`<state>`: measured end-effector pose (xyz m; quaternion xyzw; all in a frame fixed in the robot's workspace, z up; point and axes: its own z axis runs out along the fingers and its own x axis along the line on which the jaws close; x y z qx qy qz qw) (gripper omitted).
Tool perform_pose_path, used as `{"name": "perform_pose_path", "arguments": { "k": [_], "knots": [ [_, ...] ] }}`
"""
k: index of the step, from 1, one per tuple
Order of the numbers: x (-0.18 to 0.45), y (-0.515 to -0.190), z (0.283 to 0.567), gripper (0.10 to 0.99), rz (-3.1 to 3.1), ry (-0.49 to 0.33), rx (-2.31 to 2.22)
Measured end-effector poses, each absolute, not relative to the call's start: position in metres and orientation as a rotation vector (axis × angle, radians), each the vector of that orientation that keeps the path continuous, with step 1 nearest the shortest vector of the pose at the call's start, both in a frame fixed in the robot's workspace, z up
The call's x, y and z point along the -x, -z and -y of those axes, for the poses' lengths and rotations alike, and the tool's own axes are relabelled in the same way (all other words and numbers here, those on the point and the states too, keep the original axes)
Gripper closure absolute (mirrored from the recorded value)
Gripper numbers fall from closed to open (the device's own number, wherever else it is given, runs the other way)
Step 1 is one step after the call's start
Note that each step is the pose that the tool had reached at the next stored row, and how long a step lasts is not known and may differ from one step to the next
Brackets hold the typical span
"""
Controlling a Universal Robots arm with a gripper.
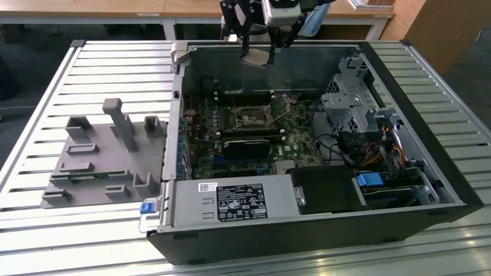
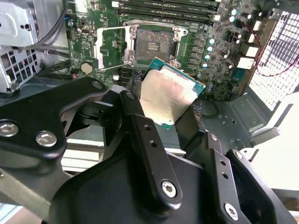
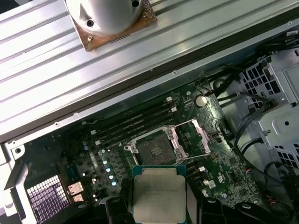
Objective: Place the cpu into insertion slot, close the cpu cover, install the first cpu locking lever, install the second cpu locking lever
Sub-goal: 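Place the cpu into insertion slot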
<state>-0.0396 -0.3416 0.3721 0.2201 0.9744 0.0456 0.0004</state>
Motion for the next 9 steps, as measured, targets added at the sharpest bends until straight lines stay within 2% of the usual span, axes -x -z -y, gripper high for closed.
{"name": "perform_pose_path", "arguments": {
  "k": [9],
  "knots": [
    [0.0397, -0.3712, 0.3417, 0.545, -3.023, -0.142, -0.824]
  ]
}}
